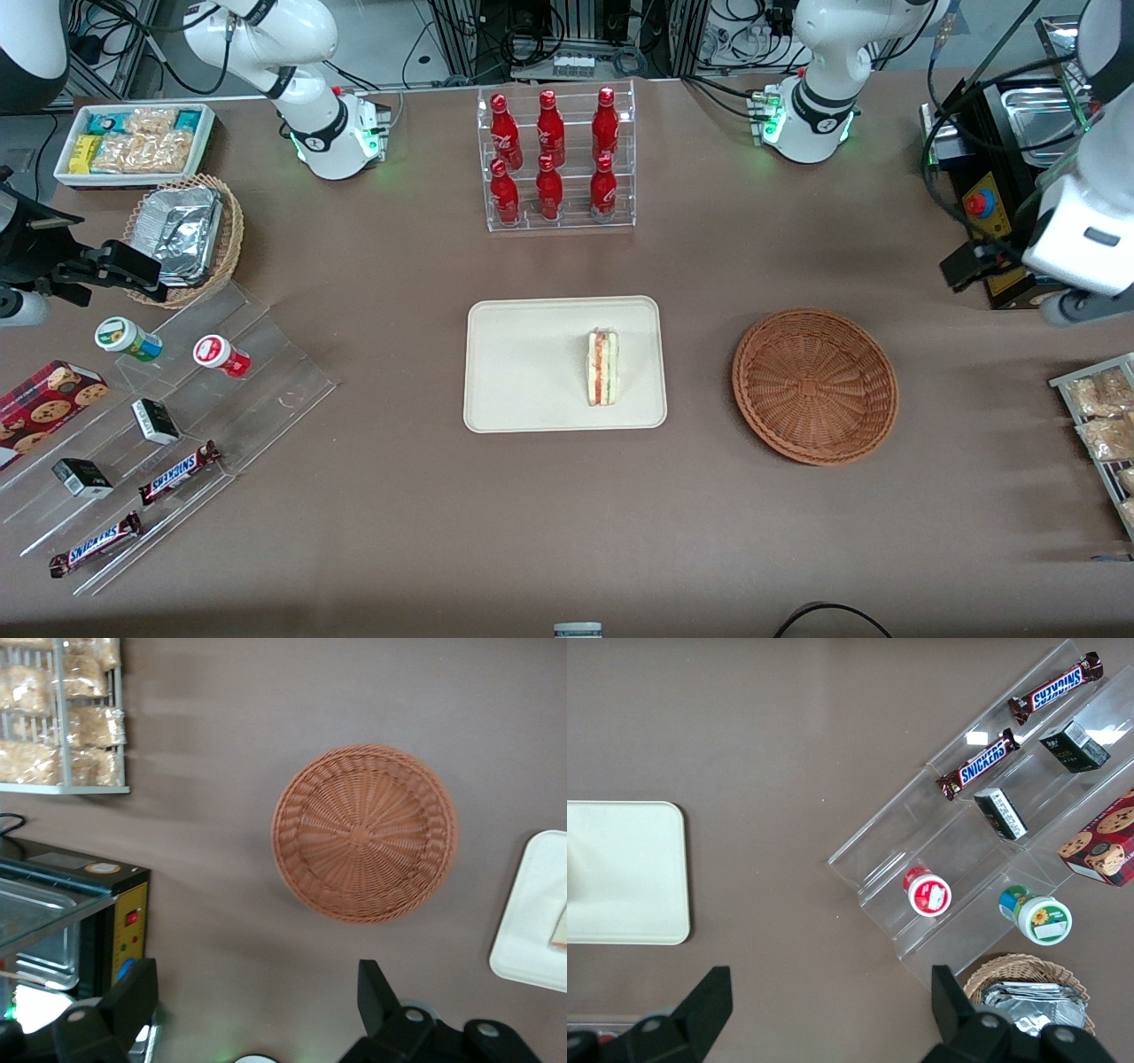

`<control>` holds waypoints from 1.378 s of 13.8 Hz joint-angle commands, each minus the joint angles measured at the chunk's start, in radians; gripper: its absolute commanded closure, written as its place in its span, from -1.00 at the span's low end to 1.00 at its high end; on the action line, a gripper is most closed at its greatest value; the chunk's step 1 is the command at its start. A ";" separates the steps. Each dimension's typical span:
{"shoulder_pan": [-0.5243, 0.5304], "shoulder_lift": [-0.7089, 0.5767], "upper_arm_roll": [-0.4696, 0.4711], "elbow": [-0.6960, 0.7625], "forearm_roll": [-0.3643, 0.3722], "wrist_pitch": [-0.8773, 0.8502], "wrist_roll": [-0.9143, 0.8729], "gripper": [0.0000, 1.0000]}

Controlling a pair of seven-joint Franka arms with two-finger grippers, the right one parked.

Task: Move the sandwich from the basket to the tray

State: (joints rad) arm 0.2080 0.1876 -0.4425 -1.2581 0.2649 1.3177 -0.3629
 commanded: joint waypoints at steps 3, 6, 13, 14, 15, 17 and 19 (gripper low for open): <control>0.042 -0.132 -0.004 -0.128 -0.045 -0.008 0.079 -0.99; -0.001 -0.227 0.129 -0.220 -0.149 0.008 0.188 -0.99; -0.116 -0.306 0.246 -0.317 -0.245 0.046 0.187 -0.99; -0.116 -0.306 0.246 -0.319 -0.257 0.046 0.187 -0.99; -0.116 -0.306 0.246 -0.317 -0.263 0.048 0.187 -0.99; -0.116 -0.297 0.246 -0.311 -0.292 0.066 0.188 -0.99; -0.122 -0.263 0.248 -0.270 -0.300 0.094 0.188 -0.99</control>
State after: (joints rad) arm 0.1024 -0.0894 -0.2098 -1.5519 -0.0163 1.3901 -0.1813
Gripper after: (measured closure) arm 0.004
